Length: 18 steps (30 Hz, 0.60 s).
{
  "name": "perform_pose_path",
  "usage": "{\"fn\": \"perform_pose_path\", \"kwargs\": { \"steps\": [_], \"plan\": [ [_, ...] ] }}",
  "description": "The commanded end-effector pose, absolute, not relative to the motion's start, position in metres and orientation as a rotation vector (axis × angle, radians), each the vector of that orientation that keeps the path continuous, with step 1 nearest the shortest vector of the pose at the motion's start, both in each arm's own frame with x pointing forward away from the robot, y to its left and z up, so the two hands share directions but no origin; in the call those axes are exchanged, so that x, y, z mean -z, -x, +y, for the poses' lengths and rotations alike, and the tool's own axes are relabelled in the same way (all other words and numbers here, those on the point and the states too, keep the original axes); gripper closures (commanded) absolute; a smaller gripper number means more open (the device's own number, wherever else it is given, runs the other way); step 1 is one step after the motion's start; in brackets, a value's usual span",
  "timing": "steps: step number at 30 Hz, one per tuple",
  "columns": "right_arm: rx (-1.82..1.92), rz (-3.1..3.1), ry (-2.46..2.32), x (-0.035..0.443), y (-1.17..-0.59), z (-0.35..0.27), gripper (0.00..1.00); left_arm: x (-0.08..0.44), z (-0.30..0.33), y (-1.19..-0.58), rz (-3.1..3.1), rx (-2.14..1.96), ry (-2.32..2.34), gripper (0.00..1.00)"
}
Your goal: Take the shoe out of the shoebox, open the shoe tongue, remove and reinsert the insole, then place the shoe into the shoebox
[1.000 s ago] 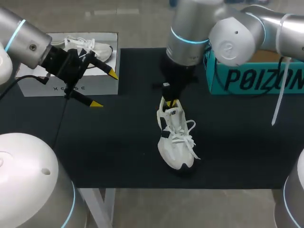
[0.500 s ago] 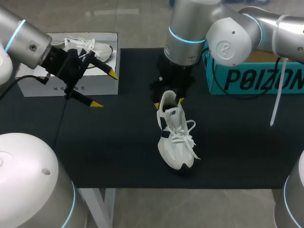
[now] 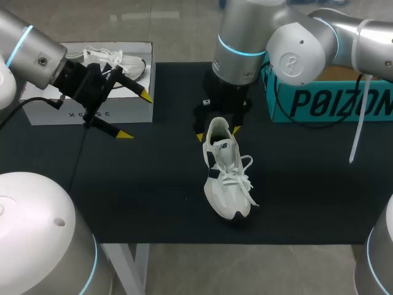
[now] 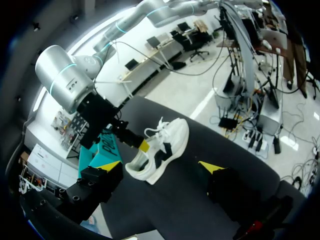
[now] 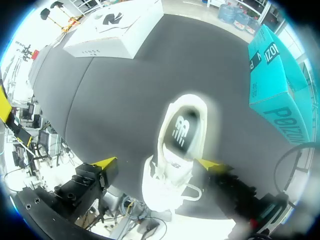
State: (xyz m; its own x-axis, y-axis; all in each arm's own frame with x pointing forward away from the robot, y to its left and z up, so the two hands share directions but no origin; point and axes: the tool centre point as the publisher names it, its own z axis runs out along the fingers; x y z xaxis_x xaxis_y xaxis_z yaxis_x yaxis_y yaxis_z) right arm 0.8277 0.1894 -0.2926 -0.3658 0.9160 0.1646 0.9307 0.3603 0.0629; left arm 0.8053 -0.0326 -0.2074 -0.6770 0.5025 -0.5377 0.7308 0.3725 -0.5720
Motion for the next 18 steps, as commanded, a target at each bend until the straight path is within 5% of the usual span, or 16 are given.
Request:
{"fn": "perform_pose_path", "kwargs": {
  "steps": [1,14,18],
  "plan": [
    [0.199,-2.673,1.610,0.288,-0.829,0.189,0.00,0.207,-0.032,-0.805,2.365,1.194,-1.094,0.00],
    [0.347,-3.166,0.195,0.292,-0.834,0.166,0.00,0.207,-0.032,-0.805,2.365,1.194,-1.094,0.00],
    [0.277,-3.137,0.232,0.292,-0.839,0.162,0.00,0.207,-0.032,-0.805,2.365,1.194,-1.094,0.00]
  ]
}}
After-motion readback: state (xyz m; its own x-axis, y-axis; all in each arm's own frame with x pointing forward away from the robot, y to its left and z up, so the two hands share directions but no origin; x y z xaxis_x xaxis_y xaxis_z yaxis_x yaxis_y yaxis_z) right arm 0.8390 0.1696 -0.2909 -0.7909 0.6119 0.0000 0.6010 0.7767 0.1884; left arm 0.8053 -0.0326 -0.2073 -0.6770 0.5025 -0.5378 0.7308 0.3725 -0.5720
